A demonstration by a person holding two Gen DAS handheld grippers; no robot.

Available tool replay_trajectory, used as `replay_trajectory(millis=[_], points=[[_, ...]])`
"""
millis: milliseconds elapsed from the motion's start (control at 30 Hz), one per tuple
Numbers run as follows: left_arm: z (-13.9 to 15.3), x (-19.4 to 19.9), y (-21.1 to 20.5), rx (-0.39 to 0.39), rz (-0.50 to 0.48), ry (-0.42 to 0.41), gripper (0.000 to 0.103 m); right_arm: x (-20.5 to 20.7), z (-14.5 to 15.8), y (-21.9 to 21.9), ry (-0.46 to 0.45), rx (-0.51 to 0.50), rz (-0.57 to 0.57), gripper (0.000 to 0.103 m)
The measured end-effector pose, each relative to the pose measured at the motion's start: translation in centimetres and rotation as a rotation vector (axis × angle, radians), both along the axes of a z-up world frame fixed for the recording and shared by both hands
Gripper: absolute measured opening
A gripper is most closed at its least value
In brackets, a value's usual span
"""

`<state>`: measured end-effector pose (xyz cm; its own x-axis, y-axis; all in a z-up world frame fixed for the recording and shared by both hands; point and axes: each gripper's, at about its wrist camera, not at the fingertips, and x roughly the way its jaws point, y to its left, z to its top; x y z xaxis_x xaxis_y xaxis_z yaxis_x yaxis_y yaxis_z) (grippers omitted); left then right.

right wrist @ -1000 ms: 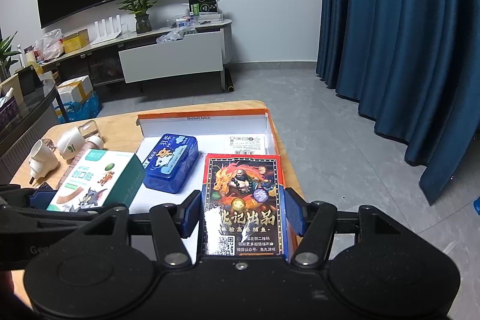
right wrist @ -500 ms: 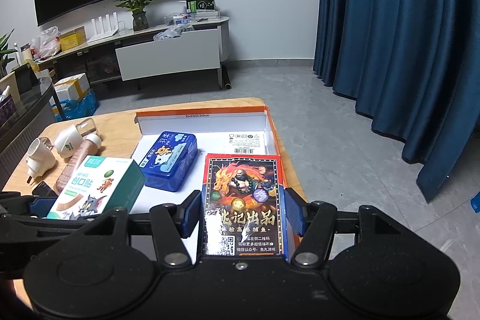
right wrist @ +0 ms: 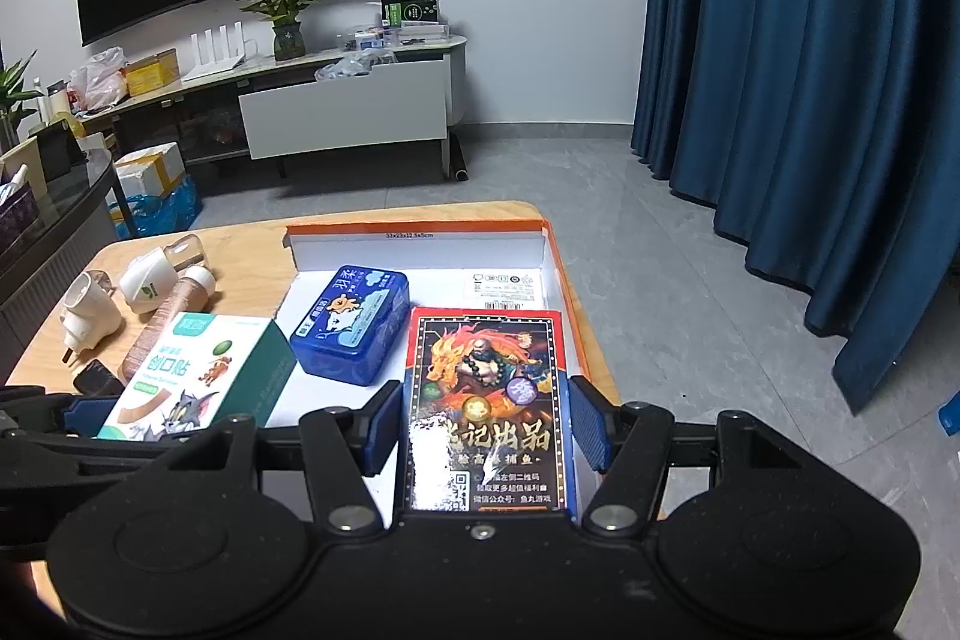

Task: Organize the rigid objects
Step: 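Carry the bandage box and card box over the white box with both tools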

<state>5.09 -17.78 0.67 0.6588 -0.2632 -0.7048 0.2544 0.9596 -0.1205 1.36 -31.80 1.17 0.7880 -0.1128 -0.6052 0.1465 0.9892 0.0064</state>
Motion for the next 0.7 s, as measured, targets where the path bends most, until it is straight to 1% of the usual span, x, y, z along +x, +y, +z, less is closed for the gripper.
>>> replay_trajectory(millis=[700], points=[[-0.04,-0.04,0.17,-0.002,-0.002,0.003,0.072,-0.23,0.19,0.10,-0.003,0.001,-0.003,0.071]])
